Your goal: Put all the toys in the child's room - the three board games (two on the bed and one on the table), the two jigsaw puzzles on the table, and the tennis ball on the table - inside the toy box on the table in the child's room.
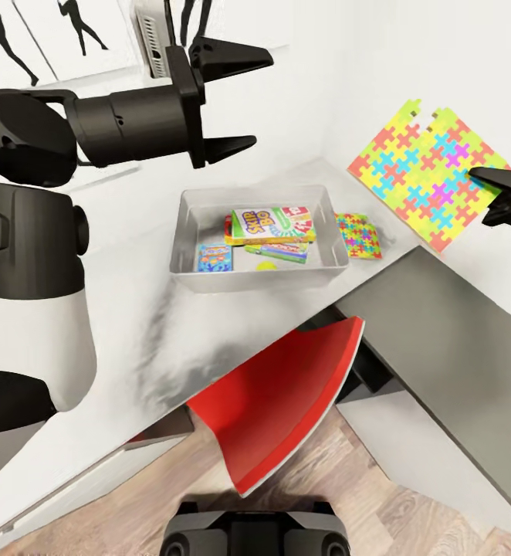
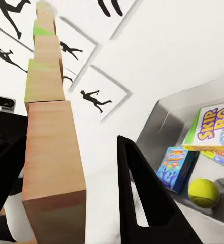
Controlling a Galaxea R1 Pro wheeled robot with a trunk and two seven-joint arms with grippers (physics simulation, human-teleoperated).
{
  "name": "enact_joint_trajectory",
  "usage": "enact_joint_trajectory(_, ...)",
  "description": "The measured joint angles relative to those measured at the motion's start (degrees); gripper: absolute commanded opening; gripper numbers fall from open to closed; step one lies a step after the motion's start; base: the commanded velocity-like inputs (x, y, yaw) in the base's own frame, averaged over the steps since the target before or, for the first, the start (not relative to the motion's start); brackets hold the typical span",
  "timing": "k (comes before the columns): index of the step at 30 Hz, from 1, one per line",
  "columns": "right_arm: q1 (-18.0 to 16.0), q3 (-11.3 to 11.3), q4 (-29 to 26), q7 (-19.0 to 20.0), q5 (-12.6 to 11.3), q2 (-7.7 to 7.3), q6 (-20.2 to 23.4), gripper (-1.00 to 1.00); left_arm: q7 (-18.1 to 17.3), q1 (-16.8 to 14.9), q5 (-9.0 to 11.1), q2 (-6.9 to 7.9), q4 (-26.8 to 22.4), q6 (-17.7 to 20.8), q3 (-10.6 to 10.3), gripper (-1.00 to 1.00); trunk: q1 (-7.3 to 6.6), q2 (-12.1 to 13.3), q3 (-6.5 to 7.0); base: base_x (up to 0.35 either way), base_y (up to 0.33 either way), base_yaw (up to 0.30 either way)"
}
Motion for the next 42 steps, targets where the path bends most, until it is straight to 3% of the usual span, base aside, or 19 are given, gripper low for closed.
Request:
enact_joint_trajectory(10,-0.28,0.02,0.21,-1.94,-0.63,0.48,-0.02,-1.00,0.06,0.47,0.01,0.08,0.00,-0.05,-0.13,1.00,0.00,0.00,0.49,0.000,0.000,0.256)
enact_joint_trajectory(19,-0.32,0.84,0.33,-5.55,-0.70,1.92,-0.04,-1.00,0.10,1.67,0.00,0.24,0.00,0.03,-0.42,1.00,0.00,0.01,0.90,0.000,0.000,0.263)
enact_joint_trajectory(27,-0.30,2.47,0.76,-10.48,-0.79,3.11,-0.02,-1.00,-0.16,6.27,-0.04,0.44,0.00,1.02,-0.17,1.00,0.00,0.01,1.19,0.000,0.000,0.270)
enact_joint_trajectory(35,-0.29,2.89,2.91,-11.61,-0.92,3.44,0.04,-1.00,-0.73,9.48,-0.05,0.62,0.00,2.17,0.18,1.00,0.00,0.01,1.41,0.000,0.000,0.276)
enact_joint_trajectory(42,-0.07,4.35,5.23,-12.04,-0.96,2.95,0.04,-1.00,-2.51,15.18,-0.13,0.75,0.02,2.96,0.38,1.00,0.00,0.01,1.49,0.000,0.000,0.167)
